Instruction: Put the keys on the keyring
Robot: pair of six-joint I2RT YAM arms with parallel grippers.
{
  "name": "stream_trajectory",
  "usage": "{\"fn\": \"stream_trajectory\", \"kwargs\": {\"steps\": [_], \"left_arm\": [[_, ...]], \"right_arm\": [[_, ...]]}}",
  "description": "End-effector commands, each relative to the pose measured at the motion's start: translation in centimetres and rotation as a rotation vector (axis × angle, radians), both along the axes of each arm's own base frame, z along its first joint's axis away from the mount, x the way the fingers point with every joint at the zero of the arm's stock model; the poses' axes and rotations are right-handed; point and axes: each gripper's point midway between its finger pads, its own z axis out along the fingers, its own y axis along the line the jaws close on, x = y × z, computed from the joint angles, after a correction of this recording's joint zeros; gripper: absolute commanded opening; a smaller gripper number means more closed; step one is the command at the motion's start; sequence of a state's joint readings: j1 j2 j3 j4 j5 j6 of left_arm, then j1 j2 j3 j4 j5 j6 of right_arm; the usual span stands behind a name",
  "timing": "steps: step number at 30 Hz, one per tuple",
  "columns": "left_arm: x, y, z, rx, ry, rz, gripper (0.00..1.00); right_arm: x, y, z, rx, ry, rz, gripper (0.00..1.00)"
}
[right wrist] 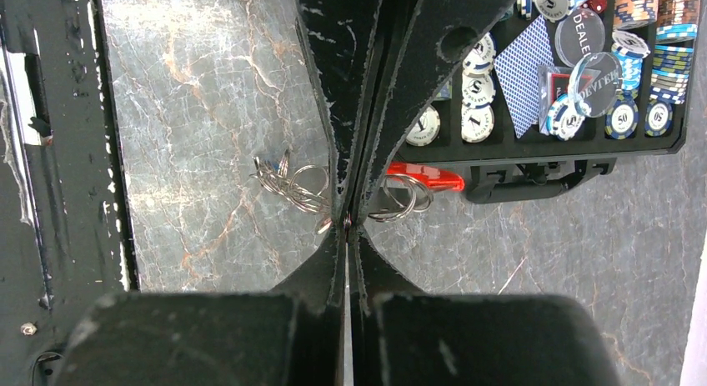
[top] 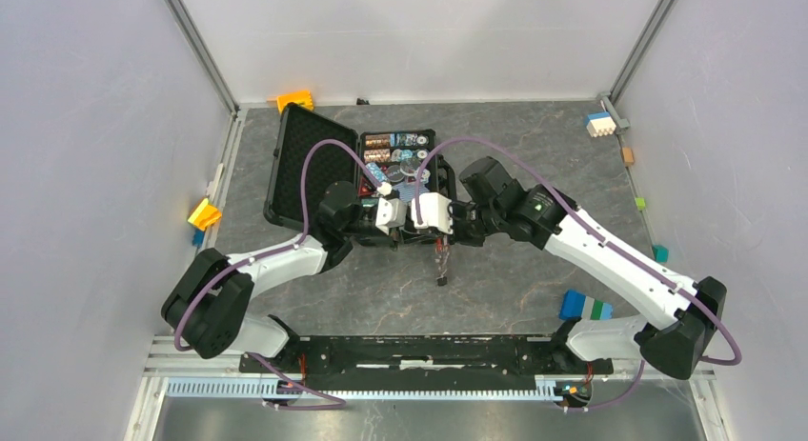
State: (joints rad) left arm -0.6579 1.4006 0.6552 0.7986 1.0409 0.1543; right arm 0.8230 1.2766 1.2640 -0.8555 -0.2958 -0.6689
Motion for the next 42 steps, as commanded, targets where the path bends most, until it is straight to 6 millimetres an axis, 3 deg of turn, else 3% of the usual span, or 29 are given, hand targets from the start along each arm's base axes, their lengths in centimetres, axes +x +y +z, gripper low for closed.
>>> {"fn": "stream_trajectory", "kwargs": {"steps": [1,3,8,11,22,34,42], "left_arm": [[0.5,-0.4,0.8,-0.015,0.007,0.032,0.02],[0.4,-0.2,1.3,-0.036,0.022,0.04,0.02],[-0.6,0.0,3.4,-0.108,0.067,0.017,0.02],[-1.3,0.2,4.5,-0.149,0.077,-0.007,0.02],[-2.1,0.6,6.3,-0.236,0.125,-0.023,0.02],[-1.1,0.5,6.1,-0.26,0.182,0.035,0.02],[-1.2,0.5,6.2,-0.261,0.184,0.028,0.02]], "right_arm": [[0.6,1.0,2.8,0.112,-0.046,0.001,0.0],[0.7,0.7,2.7,0.124,-0.04,-0.007,0.01],[0.2,0.3,2.6,0.176,-0.002,0.005,0.28],[-0.2,-0.3,2.2,0.195,0.011,0.015,0.35],[-2.7,-0.8,2.9,0.364,0.102,0.123,0.49],[-2.9,0.2,2.9,0.435,0.186,0.134,0.56],[-1.8,0.4,2.2,0.43,0.184,0.086,0.4]]}}
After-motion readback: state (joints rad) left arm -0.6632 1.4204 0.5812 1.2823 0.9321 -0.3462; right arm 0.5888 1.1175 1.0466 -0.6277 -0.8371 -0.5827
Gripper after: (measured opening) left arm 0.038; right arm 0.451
